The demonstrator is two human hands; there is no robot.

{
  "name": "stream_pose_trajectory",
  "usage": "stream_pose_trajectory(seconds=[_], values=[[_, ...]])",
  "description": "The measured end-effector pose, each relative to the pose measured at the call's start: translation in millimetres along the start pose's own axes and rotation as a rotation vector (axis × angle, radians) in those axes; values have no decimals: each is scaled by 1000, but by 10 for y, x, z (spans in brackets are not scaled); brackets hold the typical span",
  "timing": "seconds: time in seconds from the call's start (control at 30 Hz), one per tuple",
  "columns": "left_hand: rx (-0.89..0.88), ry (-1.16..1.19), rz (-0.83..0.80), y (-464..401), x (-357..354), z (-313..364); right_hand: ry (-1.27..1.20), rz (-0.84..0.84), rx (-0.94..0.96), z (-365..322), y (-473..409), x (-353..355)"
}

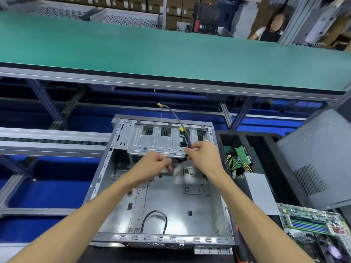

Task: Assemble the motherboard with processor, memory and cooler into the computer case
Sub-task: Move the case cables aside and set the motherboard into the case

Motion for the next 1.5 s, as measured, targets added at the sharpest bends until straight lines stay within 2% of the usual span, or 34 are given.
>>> stream_pose_trajectory(seconds=[0.1, 0.17, 0.27, 0.47, 0.77, 0.93, 1.1, 1.23, 1.4, 1.5], values=[[-174, -461, 159, -2, 137, 90, -33, 24, -31, 12, -62, -36], [-226, -556, 271, 0, 194, 165, -60, 67, -30, 22, -96, -34], [-270, -577, 326, -17, 188, 254, 7, 125, 26, 2, -144, -24], [-293, -550, 254, -34, 165, 249, 337, 216, 174, -97, -231, -89], [-299, -496, 204, -80, 145, 236, 670, 30, 275, -179, -399, -253], [-275, -479, 198, -123, 136, 257, 513, -155, 195, -169, -569, -259], [-288, -545, 312, -127, 208, 281, 232, -333, 29, -101, -647, -202], [-467, -555, 337, -115, 221, 348, -76, -329, -144, 23, -562, -131], [-575, -607, 283, -224, 230, 452, -219, -322, -218, -41, -510, -126], [-695, -715, 283, -288, 181, 538, -241, -259, -184, -81, -513, -100]])
Point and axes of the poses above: each hand's wrist, its own y-axis away from the middle knuckle, its own x-axis out of the back of the hand, z = x × y, the point moved 6 cm from there along -y, towards the middle knuckle, and after that the axes turned 8 degrees about z, right-handed, at the moved point
